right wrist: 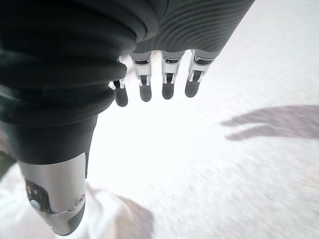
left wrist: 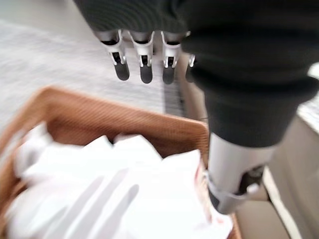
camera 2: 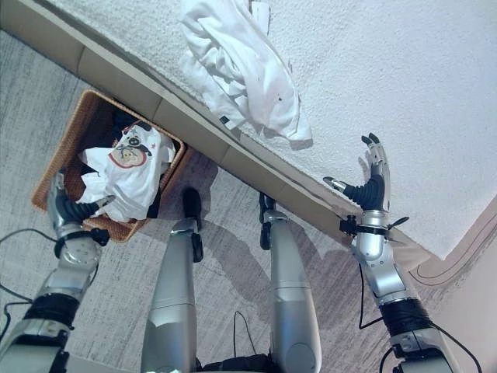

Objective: Pick up clothes into the bucket

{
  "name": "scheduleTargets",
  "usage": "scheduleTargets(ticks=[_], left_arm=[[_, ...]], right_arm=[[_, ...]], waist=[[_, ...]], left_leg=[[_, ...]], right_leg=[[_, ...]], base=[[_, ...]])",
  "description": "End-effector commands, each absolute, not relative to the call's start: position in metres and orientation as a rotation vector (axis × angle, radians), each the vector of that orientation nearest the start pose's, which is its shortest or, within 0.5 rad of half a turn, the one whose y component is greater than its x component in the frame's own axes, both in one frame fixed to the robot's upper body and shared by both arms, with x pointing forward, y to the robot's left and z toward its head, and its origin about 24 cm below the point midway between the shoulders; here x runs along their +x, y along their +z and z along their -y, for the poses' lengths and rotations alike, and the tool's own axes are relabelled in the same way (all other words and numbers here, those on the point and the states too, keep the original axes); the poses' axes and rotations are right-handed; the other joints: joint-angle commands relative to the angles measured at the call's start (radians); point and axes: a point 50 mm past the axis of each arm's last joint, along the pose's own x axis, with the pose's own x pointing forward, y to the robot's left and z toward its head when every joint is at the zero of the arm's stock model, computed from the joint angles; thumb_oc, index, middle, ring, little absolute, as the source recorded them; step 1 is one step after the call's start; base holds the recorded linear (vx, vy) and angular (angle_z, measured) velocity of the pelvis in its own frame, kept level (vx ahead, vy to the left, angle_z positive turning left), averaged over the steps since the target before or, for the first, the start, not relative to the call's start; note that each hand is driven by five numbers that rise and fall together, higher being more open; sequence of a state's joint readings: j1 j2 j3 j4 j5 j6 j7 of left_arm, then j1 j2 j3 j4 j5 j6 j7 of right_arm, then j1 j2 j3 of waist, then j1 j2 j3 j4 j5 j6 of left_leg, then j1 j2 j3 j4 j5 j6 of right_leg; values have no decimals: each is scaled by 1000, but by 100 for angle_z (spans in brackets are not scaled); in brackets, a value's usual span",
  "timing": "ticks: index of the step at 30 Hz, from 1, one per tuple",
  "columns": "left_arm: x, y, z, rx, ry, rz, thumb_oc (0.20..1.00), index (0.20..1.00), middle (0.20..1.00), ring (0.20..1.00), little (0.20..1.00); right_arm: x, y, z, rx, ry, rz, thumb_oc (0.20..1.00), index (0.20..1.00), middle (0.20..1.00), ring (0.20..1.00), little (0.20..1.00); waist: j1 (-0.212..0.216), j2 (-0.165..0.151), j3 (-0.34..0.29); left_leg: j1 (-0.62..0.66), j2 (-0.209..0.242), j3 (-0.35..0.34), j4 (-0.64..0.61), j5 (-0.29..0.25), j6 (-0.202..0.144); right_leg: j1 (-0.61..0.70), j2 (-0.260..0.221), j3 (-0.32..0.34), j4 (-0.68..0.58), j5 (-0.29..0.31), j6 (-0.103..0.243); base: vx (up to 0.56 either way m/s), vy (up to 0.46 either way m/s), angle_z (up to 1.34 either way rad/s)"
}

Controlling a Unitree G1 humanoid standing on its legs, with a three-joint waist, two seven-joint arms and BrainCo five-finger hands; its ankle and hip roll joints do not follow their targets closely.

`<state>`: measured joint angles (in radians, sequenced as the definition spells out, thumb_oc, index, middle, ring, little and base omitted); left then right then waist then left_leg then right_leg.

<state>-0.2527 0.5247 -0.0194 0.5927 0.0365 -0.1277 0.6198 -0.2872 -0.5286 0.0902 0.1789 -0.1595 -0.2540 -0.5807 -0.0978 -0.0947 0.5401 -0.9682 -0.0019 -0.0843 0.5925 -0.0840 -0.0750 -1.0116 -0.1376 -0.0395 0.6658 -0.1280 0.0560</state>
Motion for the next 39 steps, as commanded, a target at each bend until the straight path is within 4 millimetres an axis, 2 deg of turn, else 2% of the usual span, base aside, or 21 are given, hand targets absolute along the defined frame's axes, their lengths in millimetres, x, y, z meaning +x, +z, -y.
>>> scheduleTargets(ticks=[1,3,4,5,6,7,8,10,11,14,17,18,19,22,27,31,32,33,34,35,39], left_arm=[[260,17,-295,447,621,-70,1000,1000,1000,1000,1000],[256,7,-286,408,573,-96,1000,1000,1000,1000,1000],[248,-13,-269,382,468,-165,1000,1000,1000,1000,1000],[249,-12,-269,379,469,-164,1000,1000,1000,1000,1000],[240,-28,-256,366,370,-222,1000,1000,1000,1000,1000],[240,-28,-256,364,371,-222,1000,1000,1000,1000,1000],[239,-32,-248,361,321,-234,1000,1000,1000,1000,1000],[225,-49,-237,530,126,-298,1000,1000,1000,1000,1000],[229,-47,-237,529,130,-285,1000,1000,1000,1000,1000],[218,-60,-227,519,68,-340,1000,1000,1000,1000,1000],[213,-65,-217,455,61,-356,1000,1000,1000,1000,1000],[217,-62,-217,454,65,-342,1000,1000,1000,1000,1000],[213,-66,-214,436,58,-361,1000,1000,1000,1000,1000],[224,-59,-204,308,74,-333,1000,1000,1000,1000,1000],[232,-50,-192,263,20,-296,1000,1000,1000,1000,1000],[234,-51,-190,267,-12,-303,1000,1000,1000,1000,1000],[235,-51,-189,263,-25,-310,1000,1000,1000,1000,1000],[235,-51,-189,263,-25,-310,1000,1000,1000,1000,1000],[236,-51,-190,252,-24,-313,1000,1000,1000,1000,1000],[236,-51,-190,252,-24,-313,1000,1000,1000,1000,1000],[234,-53,-192,228,-7,-329,1000,1000,1000,1000,1000]], right_arm=[[299,175,236,-603,-450,683,1000,1000,1000,1000,1000],[304,182,234,-603,-440,699,1000,1000,1000,1000,1000],[317,192,233,-627,-422,693,1000,1000,1000,1000,1000],[318,193,233,-627,-421,696,1000,1000,1000,1000,1000],[331,203,236,-677,-433,672,1000,1000,1000,1000,1000],[332,203,236,-677,-432,673,1000,1000,1000,1000,1000],[340,213,237,-688,-436,671,1000,1000,1000,1000,1000],[361,229,239,-755,-442,626,1000,1000,1000,1000,1000],[361,234,239,-752,-446,639,1000,1000,1000,1000,1000],[381,254,237,-794,-432,584,1000,1000,1000,1000,1000],[393,259,237,-813,-441,514,1000,1000,1000,1000,1000],[393,265,237,-810,-446,528,1000,1000,1000,1000,1000],[396,261,239,-800,-457,495,1000,1000,1000,1000,1000],[406,260,253,-883,-468,337,1000,1000,1000,1000,1000],[408,253,265,-932,-428,210,1000,1000,1000,1000,1000],[408,243,275,-1095,-380,84,1000,1000,1000,1000,1000],[408,237,277,-1164,-344,34,683,683,683,683,683],[408,237,277,-1164,-344,34,564,564,564,564,564],[410,242,269,-1171,-296,60,329,329,329,329,329],[410,242,269,-1171,-296,60,200,200,200,200,200],[411,254,258,-1140,-258,144,200,200,200,200,200]], waist=[[25,38,-20],[34,46,-20],[56,57,-20],[53,59,-20],[72,68,-20],[70,69,-20],[80,75,-20],[111,89,-20],[109,90,-20],[139,101,-20],[161,109,-20],[158,111,-20],[165,114,-20],[192,125,-20],[201,132,-20],[206,135,-20],[210,136,-20],[210,137,-20],[208,134,-20],[207,134,-20],[200,125,-20]], left_leg=[[1,-40,7,33,-45,43],[6,-43,6,29,-43,43],[18,-50,4,16,-37,45],[16,-51,3,13,-33,45],[24,-56,0,5,-29,44],[24,-56,-1,4,-29,44],[0,-60,-1,-12,11,46],[36,-65,-9,-13,-18,42],[8,-66,-7,-24,17,44],[17,-72,-21,-50,33,40],[50,-75,-38,-65,12,34],[23,-77,-39,-76,48,36],[52,-77,-43,-69,15,33],[58,-83,-65,-114,41,24],[64,-92,-86,-135,58,19],[67,-97,-98,-145,66,17],[71,-98,-100,-149,69,17],[71,-98,-100,-149,69,17],[73,-96,-101,-151,72,17],[73,-96,-101,-151,72,17],[78,-93,-98,-154,73,15]], right_leg=[[65,-24,9,-86,21,47],[71,-26,9,-87,21,47],[84,-30,5,-89,20,47],[82,-30,4,-91,24,47],[88,-35,1,-92,23,46],[88,-35,0,-92,23,46],[68,-41,-7,-107,57,40],[102,-45,-13,-93,22,47],[78,-48,-19,-107,55,41],[91,-56,-36,-114,56,41],[120,-64,-47,-104,24,47],[97,-66,-55,-119,58,41],[124,-67,-54,-105,23,47],[134,-79,-85,-119,26,47],[147,-91,-108,-124,22,45],[152,-94,-116,-125,23,44],[155,-95,-118,-127,25,45],[155,-95,-119,-128,25,45],[156,-94,-117,-129,25,43],[156,-94,-117,-128,25,43],[155,-90,-110,-132,26,42]], base=[[-8,-19,10],[-9,-15,8],[-15,-13,4],[-18,-33,6],[-6,-20,15],[-75,-30,16],[-75,-29,23],[-4,-38,21],[-7,-29,19],[-30,-31,13],[45,-63,14],[3,-45,19],[-1,-67,27],[19,-87,22],[5,-56,21],[6,-11,10],[0,0,0],[0,0,0],[0,0,0],[0,0,0],[0,0,0]])
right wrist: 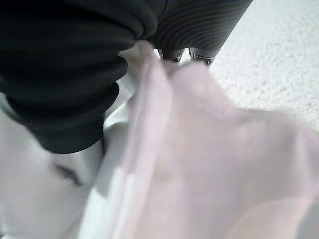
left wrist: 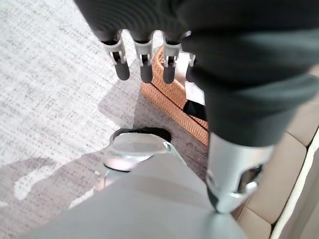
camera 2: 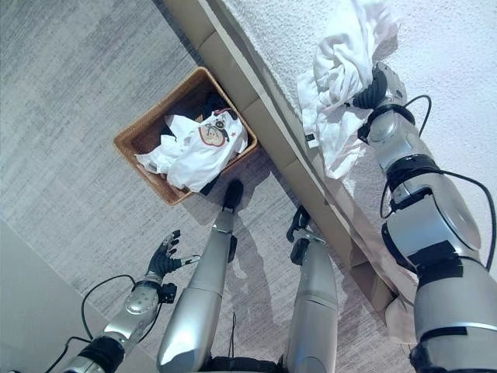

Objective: Pick up clothes into the bucket

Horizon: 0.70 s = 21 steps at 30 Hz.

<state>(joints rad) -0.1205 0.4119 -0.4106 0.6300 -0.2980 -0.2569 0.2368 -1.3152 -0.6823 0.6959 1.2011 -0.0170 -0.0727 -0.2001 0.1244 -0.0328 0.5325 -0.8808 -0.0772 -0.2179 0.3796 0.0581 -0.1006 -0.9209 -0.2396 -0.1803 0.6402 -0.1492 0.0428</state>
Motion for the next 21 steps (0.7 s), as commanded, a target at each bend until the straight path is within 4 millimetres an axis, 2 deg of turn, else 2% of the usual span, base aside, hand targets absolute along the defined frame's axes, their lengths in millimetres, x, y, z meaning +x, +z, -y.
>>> scheduleTargets(ticks=[1,4,5,6,7,8,11,12,13,14,16,17,21], left_arm=[[234,-54,-190,208,2,-329,1000,1000,1000,1000,1000],[235,-53,-192,210,23,-323,1000,1000,1000,1000,1000],[235,-53,-192,210,23,-323,1000,1000,1000,1000,1000],[239,-49,-194,218,42,-303,1000,1000,1000,1000,1000],[235,-52,-194,218,41,-317,1000,1000,1000,1000,1000],[239,-48,-196,223,51,-299,1000,1000,1000,1000,1000],[238,-46,-200,229,71,-285,1000,1000,1000,1000,1000],[237,-46,-204,239,78,-282,1000,1000,1000,1000,1000],[236,-46,-204,240,78,-283,1000,1000,1000,1000,1000],[235,-44,-208,249,84,-276,1000,1000,1000,1000,1000],[234,-44,-210,254,87,-278,1000,1000,1000,1000,1000],[233,-45,-213,266,93,-282,1000,1000,1000,1000,1000],[234,-39,-218,297,81,-260,1000,1000,1000,1000,1000]], right_arm=[[410,260,254,-1101,-267,204,200,200,200,200,200],[404,284,239,-1050,-279,376,200,200,200,200,200],[403,284,240,-1050,-280,375,200,200,200,200,200],[394,305,231,-1015,-293,515,200,200,200,200,200],[394,299,231,-1017,-285,502,200,200,200,200,200],[387,314,228,-985,-297,585,200,200,200,200,200],[368,328,223,-942,-296,731,200,200,200,200,200],[354,339,220,-968,-298,822,200,200,200,200,200],[354,338,221,-968,-299,821,200,200,200,200,200],[340,345,221,-1006,-300,890,200,200,200,200,200],[335,345,223,-1014,-297,904,200,200,200,200,200],[324,348,227,-1014,-304,943,200,200,200,200,200],[312,348,232,-1018,-296,971,200,200,200,200,200]], waist=[[-29,57,-13],[-40,42,-13],[-40,42,-13],[-51,31,-13],[-50,30,-13],[-55,24,-13],[-71,9,-13],[-80,-3,-13],[-78,-3,-13],[-91,-17,-13],[-92,-23,-13],[-102,-31,-13],[-112,-40,-13]], left_leg=[[-6,-15,38,55,-68,39],[3,-12,42,48,-67,37],[4,-12,42,48,-66,37],[-12,-10,46,35,-33,37],[16,-8,47,44,-67,36],[-3,-8,49,36,-35,37],[26,-1,58,41,-45,40],[55,5,69,57,-62,44],[55,6,70,57,-63,44],[93,15,85,76,-84,48],[113,20,93,85,-92,51],[173,29,105,83,-104,52],[278,38,121,68,-119,56]], right_leg=[[64,15,36,-111,50,56],[72,22,42,-122,53,56],[73,22,43,-122,53,56],[60,23,37,-147,94,52],[83,25,45,-134,61,59],[67,26,40,-152,95,52],[95,31,47,-160,98,55],[123,38,59,-162,97,58],[124,39,59,-163,97,58],[159,47,77,-164,96,62],[178,51,84,-166,96,62],[233,57,93,-175,92,66],[327,67,110,-201,92,69]], base=[[0,0,0],[0,0,0],[-83,28,-3],[0,0,0],[-86,29,-5],[-14,10,-4],[-49,38,-6],[-19,55,-10],[-17,62,-17],[-6,41,-28],[-5,33,-41],[-1,9,-34],[22,15,-29]])
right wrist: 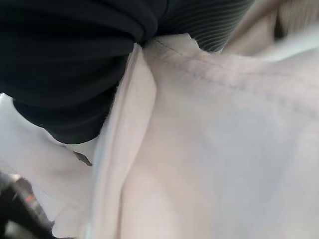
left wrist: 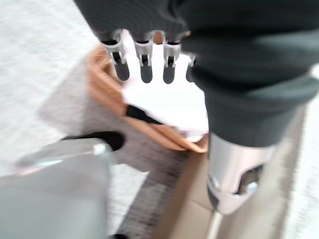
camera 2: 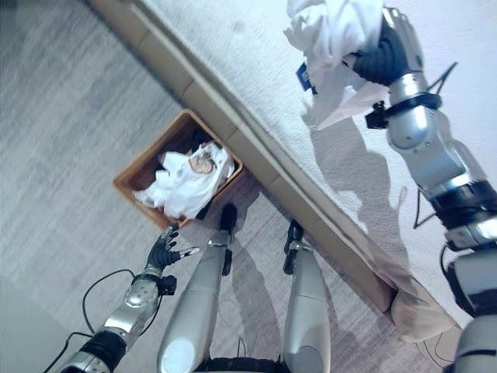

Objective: Pick up clothes into the bucket

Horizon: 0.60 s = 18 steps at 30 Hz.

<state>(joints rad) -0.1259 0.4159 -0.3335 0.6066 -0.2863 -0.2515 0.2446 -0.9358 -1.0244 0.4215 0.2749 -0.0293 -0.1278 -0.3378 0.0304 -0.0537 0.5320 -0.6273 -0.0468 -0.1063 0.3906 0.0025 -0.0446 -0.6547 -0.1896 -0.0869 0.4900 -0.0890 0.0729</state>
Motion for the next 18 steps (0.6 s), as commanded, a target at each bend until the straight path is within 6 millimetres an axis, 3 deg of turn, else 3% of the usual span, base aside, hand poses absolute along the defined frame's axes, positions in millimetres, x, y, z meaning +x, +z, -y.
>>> scheduleTargets(ticks=[1,3,5,6,9,12,14,18], left_arm=[[237,-35,-218,314,64,-238,1000,1000,1000,1000,1000],[241,-24,-218,345,28,-194,1000,1000,1000,1000,1000],[250,2,-220,376,-12,-83,1000,1000,1000,1000,1000],[250,2,-221,377,-13,-83,1000,1000,1000,1000,1000],[260,41,-225,396,-37,69,1000,1000,1000,1000,1000],[263,57,-226,399,-56,126,1000,1000,1000,1000,1000],[267,84,-222,410,-117,219,1000,1000,1000,1000,1000],[270,101,-212,396,-204,277,1000,1000,1000,1000,1000]], right_arm=[[307,347,235,-998,-288,977,200,200,200,200,200],[303,341,237,-983,-250,967,200,200,200,200,200],[299,329,240,-995,-165,904,200,200,200,200,200],[299,329,240,-994,-166,904,200,200,200,200,200],[297,315,244,-1037,-62,799,200,200,200,200,200],[297,308,244,-1062,2,738,200,200,200,200,200],[296,301,243,-1142,86,670,200,200,200,200,200],[294,296,238,-1219,197,597,200,200,200,200,200]], waist=[[-23,-20,-12],[-30,-19,-12],[-42,-18,-40],[-41,-19,-41],[-56,-20,-116],[-61,-22,-150],[-68,-17,-202],[-74,-19,-258]], left_leg=[[63,9,15,42,-59,1],[131,10,23,27,-67,1],[218,15,35,0,-80,-1],[218,14,35,-6,-73,0],[303,18,45,-63,-69,-7],[346,22,51,-91,-70,-11],[401,28,59,-123,-75,-16],[447,32,66,-156,-70,-19]], right_leg=[[97,18,19,-64,36,41],[163,18,23,-80,36,43],[251,21,25,-116,35,49],[251,20,25,-122,41,49],[333,28,22,-178,49,53],[373,31,21,-204,53,55],[426,39,20,-237,48,58],[471,46,18,-276,57,60]], base=[[40,17,-36],[57,14,-24],[79,4,-15],[50,-1,-14],[96,-8,-9],[108,-17,-4],[101,-9,-14],[96,-20,-9]])
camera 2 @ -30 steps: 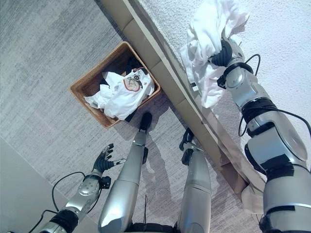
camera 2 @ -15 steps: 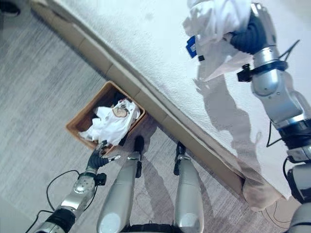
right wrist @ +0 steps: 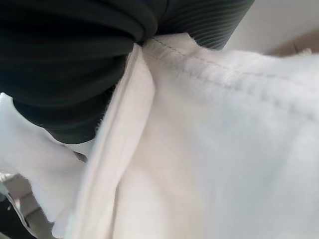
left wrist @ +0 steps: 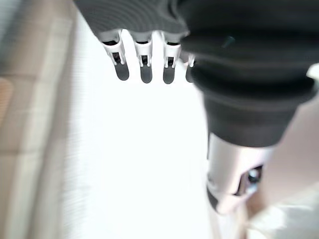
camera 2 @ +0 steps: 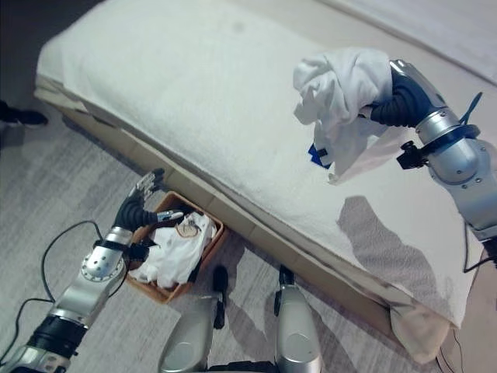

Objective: Pick up clothes into the bucket

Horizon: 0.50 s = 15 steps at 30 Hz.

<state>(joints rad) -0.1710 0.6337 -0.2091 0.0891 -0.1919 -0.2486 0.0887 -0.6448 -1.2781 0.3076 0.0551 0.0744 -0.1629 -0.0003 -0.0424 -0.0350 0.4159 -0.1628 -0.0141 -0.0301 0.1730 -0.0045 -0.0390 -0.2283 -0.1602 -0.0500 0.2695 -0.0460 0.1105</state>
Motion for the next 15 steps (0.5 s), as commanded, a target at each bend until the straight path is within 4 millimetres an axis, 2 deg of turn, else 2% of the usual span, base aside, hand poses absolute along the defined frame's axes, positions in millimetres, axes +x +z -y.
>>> scheduleTargets(ticks=[1,4,5,7,9,13,15], left_arm=[[271,111,-203,378,-286,301,1000,1000,1000,1000,1000],[271,123,-192,355,-409,322,1000,1000,1000,1000,1000],[272,135,-178,388,-520,347,1000,1000,1000,1000,1000],[272,140,-170,409,-567,366,1000,1000,1000,1000,1000],[272,151,-153,493,-686,400,1000,1000,1000,1000,1000],[274,157,-142,539,-747,424,1000,1000,1000,1000,1000],[280,163,-120,616,-796,486,1000,1000,1000,1000,1000]], right_arm=[[294,292,235,-1259,253,556,200,200,200,200,200],[295,288,232,-1292,312,506,200,200,200,200,200],[295,286,227,-1330,367,473,200,200,200,200,200],[295,284,225,-1337,398,455,200,200,200,200,200],[291,283,215,-1325,483,434,200,200,200,200,200],[289,279,210,-1309,537,417,200,200,200,200,200],[284,274,198,-1207,641,407,200,200,200,200,200]], waist=[[-7,-40,-174],[-10,-40,-202],[-16,-41,-230],[-20,-39,-240],[-30,-40,-277],[-32,-39,-294],[-36,-42,-323]], left_leg=[[7,3,-4,47,-64,-27],[38,8,2,23,-61,-30],[67,14,7,-7,-57,-33],[82,16,8,-20,-54,-35],[109,20,10,-45,-51,-37],[126,21,11,-57,-51,-38],[150,24,8,-69,-54,-38]], right_leg=[[69,20,-19,-75,16,23],[97,24,-22,-97,17,25],[126,27,-26,-118,17,28],[140,27,-31,-123,17,29],[166,30,-37,-139,17,31],[187,31,-42,-149,15,31],[216,31,-51,-159,8,30]], base=[[132,-32,-6],[93,-23,-5],[140,-28,-4],[83,-16,1],[93,-25,4],[59,-22,0],[71,-31,5]])
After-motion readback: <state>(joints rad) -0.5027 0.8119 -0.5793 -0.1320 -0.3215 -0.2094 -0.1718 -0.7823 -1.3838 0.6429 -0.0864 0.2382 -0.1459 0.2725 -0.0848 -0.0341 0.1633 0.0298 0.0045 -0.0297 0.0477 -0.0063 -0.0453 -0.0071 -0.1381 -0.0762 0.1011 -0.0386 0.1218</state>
